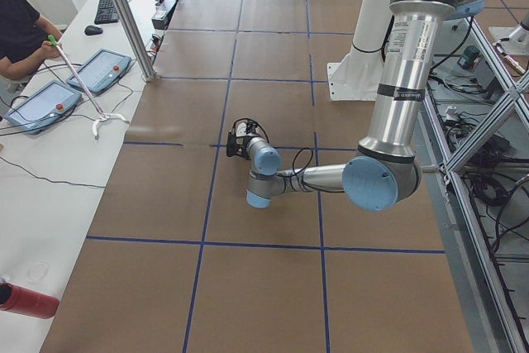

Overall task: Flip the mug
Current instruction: 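Close the left gripper on the rim of the white mug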

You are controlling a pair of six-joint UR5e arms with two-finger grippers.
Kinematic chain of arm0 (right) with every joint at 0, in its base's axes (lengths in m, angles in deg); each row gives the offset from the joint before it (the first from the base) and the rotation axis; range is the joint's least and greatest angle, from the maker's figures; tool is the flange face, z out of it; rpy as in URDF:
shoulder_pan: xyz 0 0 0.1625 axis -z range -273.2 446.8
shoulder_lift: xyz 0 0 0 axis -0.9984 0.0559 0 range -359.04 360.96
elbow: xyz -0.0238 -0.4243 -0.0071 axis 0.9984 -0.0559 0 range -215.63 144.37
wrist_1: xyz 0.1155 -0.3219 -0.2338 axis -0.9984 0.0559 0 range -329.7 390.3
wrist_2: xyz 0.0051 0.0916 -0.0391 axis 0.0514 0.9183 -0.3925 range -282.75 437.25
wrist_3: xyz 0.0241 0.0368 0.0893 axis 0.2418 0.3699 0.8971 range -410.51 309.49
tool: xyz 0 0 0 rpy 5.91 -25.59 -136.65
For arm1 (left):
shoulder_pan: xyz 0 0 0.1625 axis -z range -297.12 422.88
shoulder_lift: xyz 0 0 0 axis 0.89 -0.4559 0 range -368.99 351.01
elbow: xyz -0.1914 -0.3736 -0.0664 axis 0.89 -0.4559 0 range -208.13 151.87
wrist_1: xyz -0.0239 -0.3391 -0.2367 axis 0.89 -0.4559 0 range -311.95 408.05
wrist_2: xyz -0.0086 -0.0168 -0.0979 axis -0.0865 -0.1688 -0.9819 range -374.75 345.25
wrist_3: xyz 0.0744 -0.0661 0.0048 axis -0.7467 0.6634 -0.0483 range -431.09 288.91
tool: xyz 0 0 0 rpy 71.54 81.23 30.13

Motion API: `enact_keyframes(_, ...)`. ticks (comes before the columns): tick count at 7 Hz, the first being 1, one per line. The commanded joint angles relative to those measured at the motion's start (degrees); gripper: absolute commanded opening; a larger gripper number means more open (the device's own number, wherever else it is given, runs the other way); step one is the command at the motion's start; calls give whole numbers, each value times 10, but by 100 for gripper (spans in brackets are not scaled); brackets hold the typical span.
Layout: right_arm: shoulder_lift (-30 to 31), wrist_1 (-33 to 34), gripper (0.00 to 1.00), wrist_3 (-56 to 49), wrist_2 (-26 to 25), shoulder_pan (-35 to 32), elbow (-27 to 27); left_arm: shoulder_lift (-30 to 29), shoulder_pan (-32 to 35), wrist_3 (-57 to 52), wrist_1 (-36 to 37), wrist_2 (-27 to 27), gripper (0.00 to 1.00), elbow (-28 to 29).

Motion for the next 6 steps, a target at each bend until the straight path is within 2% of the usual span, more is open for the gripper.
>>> enact_keyframes(1, 0, 0, 100, 0, 0, 0, 0, -18, 0, 11, 2, -8, 98, 14)
enact_keyframes(3, 0, 0, 100, 0, 0, 0, -1, -29, 0, 11, 2, -9, 94, 18)
enact_keyframes(4, 0, 0, 100, 0, 0, 0, 0, -31, 0, 11, 2, -9, 84, 18)
enact_keyframes(6, 0, 0, 100, 0, 0, 0, 0, -31, -1, 12, 2, -9, 30, 18)
